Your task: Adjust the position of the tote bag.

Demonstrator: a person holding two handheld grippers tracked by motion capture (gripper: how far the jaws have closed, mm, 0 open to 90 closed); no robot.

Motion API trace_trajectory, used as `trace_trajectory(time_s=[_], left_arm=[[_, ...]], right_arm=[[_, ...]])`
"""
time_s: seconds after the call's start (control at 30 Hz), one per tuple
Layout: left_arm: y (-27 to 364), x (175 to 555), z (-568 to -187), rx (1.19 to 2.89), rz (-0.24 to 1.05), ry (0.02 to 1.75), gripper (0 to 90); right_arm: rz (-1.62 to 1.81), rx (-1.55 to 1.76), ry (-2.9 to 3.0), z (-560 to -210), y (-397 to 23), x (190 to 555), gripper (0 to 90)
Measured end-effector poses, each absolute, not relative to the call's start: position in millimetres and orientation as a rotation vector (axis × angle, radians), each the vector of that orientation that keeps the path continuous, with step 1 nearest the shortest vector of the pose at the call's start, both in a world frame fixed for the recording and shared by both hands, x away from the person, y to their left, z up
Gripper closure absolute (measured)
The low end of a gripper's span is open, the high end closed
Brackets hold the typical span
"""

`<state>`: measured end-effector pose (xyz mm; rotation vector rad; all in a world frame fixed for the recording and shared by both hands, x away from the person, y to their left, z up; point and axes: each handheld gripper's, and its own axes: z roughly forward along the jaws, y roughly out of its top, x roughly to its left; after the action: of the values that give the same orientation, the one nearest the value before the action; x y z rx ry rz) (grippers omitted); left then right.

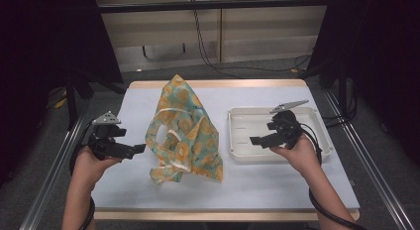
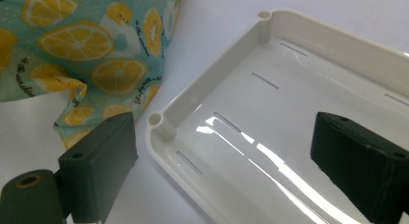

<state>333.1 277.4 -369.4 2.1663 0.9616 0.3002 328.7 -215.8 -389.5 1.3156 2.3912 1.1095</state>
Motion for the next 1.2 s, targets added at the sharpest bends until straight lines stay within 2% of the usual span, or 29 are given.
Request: trace_trajectory(time_s=[0.47, 0.97, 1.2], left_arm=[[278, 330, -367, 2.152, 0.294, 0.95, 3.8], [274, 331, -368, 2.161, 0.289, 0.938, 3.8], [272, 331, -369, 2.168, 0.291, 0.936, 3.8]], right_arm=[[1.082, 1.319, 2.376, -339, -194, 348, 12.8], [1.045, 1.314, 2.406, -303, -168, 366, 16.0], [1.032, 1.306, 2.443, -299, -153, 372, 16.9]])
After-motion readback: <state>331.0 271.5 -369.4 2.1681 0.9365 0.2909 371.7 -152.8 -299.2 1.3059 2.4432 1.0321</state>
